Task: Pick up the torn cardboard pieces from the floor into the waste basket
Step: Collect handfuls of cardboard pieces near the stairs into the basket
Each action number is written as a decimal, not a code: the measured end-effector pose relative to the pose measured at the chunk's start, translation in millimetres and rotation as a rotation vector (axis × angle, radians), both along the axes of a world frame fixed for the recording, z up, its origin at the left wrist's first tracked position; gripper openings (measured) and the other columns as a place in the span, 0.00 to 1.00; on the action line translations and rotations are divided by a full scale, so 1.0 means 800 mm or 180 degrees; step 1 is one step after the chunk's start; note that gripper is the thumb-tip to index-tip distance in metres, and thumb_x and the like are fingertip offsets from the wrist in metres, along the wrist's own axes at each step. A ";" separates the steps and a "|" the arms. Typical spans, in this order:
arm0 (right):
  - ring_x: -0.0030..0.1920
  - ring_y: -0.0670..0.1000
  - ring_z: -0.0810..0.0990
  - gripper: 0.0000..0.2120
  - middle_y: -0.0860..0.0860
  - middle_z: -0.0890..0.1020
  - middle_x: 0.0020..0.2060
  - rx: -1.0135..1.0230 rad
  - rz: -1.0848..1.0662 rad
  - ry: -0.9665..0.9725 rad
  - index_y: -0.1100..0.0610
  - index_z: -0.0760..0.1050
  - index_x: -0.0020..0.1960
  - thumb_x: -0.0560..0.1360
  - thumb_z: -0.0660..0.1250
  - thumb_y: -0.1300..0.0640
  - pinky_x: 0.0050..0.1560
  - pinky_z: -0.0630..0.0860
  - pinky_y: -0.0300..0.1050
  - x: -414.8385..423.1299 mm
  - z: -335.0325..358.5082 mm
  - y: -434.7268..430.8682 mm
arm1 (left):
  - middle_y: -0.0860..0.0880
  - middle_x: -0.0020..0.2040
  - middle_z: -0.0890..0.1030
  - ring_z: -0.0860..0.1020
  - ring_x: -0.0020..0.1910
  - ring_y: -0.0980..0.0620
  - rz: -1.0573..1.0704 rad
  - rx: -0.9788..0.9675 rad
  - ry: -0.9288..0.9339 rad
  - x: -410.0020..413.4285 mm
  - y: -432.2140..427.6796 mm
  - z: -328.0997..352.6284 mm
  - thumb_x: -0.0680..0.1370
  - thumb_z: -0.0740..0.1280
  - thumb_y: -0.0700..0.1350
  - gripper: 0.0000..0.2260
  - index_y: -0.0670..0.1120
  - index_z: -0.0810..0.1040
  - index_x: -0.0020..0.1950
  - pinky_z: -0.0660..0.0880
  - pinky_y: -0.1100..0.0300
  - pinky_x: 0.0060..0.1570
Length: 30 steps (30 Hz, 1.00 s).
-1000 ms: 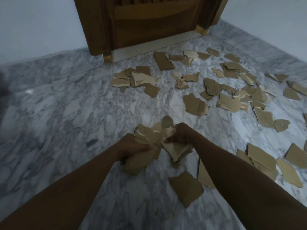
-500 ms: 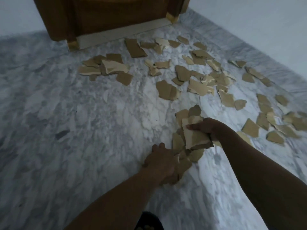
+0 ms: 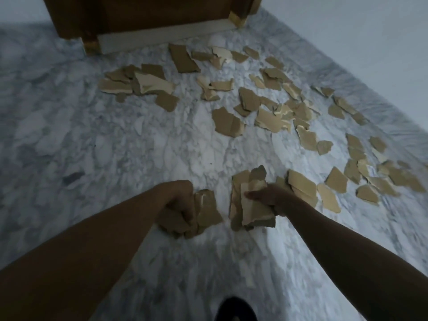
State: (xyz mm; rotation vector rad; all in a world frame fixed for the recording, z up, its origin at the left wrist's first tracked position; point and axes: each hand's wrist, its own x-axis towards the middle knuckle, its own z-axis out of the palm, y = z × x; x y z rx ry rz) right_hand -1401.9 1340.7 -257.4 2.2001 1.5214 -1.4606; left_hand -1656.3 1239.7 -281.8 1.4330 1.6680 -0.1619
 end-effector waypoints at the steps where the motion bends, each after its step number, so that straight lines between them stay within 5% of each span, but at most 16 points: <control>1: 0.55 0.58 0.81 0.36 0.57 0.81 0.57 0.0210 0.0265 -0.0213 0.62 0.72 0.66 0.65 0.80 0.46 0.56 0.80 0.54 -0.012 -0.004 0.003 | 0.45 0.58 0.76 0.77 0.53 0.46 0.0182 0.0043 -0.0042 -0.012 -0.006 -0.004 0.65 0.80 0.51 0.29 0.43 0.73 0.61 0.78 0.53 0.48; 4: 0.59 0.57 0.78 0.40 0.56 0.76 0.62 0.0696 0.0922 -0.0687 0.62 0.68 0.70 0.66 0.79 0.45 0.56 0.77 0.47 -0.052 0.001 -0.001 | 0.45 0.58 0.76 0.77 0.53 0.46 0.0499 0.0162 -0.0066 -0.029 -0.014 -0.011 0.66 0.79 0.53 0.30 0.44 0.73 0.62 0.78 0.53 0.49; 8: 0.64 0.56 0.74 0.41 0.55 0.72 0.67 0.0995 0.1185 -0.0459 0.60 0.65 0.73 0.67 0.78 0.47 0.60 0.75 0.48 -0.059 0.006 -0.011 | 0.46 0.59 0.74 0.75 0.54 0.47 0.0679 0.0252 -0.0160 -0.021 -0.018 -0.016 0.68 0.78 0.54 0.30 0.44 0.70 0.62 0.75 0.55 0.48; 14: 0.53 0.54 0.77 0.42 0.52 0.75 0.60 0.1145 -0.0177 0.0163 0.57 0.65 0.71 0.64 0.81 0.47 0.46 0.79 0.50 0.042 0.058 0.010 | 0.46 0.58 0.73 0.75 0.53 0.49 0.0925 0.0473 -0.0867 0.036 -0.011 0.007 0.66 0.79 0.50 0.33 0.46 0.64 0.64 0.73 0.56 0.46; 17: 0.48 0.58 0.83 0.31 0.58 0.82 0.55 0.1159 -0.1011 0.0693 0.64 0.74 0.62 0.65 0.81 0.54 0.48 0.82 0.57 0.106 0.071 0.023 | 0.45 0.64 0.73 0.75 0.59 0.47 0.1011 0.0661 -0.1321 0.087 0.008 0.021 0.65 0.80 0.47 0.44 0.46 0.58 0.74 0.73 0.57 0.52; 22: 0.54 0.63 0.82 0.29 0.59 0.81 0.57 0.1249 -0.2074 0.1058 0.62 0.73 0.63 0.66 0.80 0.57 0.52 0.79 0.66 0.171 0.060 0.043 | 0.45 0.65 0.73 0.75 0.58 0.46 0.0576 0.0561 -0.1031 0.172 0.036 0.025 0.66 0.78 0.50 0.38 0.47 0.64 0.71 0.75 0.55 0.51; 27: 0.55 0.62 0.81 0.31 0.59 0.80 0.58 0.1000 -0.2007 0.0866 0.63 0.72 0.65 0.67 0.80 0.55 0.54 0.80 0.62 0.198 0.031 0.078 | 0.44 0.65 0.63 0.76 0.53 0.44 0.0556 0.0802 -0.0263 0.213 0.054 0.000 0.69 0.73 0.52 0.27 0.46 0.68 0.64 0.76 0.52 0.51; 30: 0.55 0.60 0.80 0.37 0.58 0.79 0.58 0.0997 -0.1636 0.0681 0.65 0.71 0.65 0.64 0.82 0.52 0.53 0.80 0.58 0.203 0.012 0.111 | 0.48 0.75 0.54 0.71 0.67 0.45 0.0314 0.0721 -0.0278 0.208 0.068 -0.029 0.67 0.74 0.53 0.35 0.49 0.66 0.71 0.74 0.51 0.60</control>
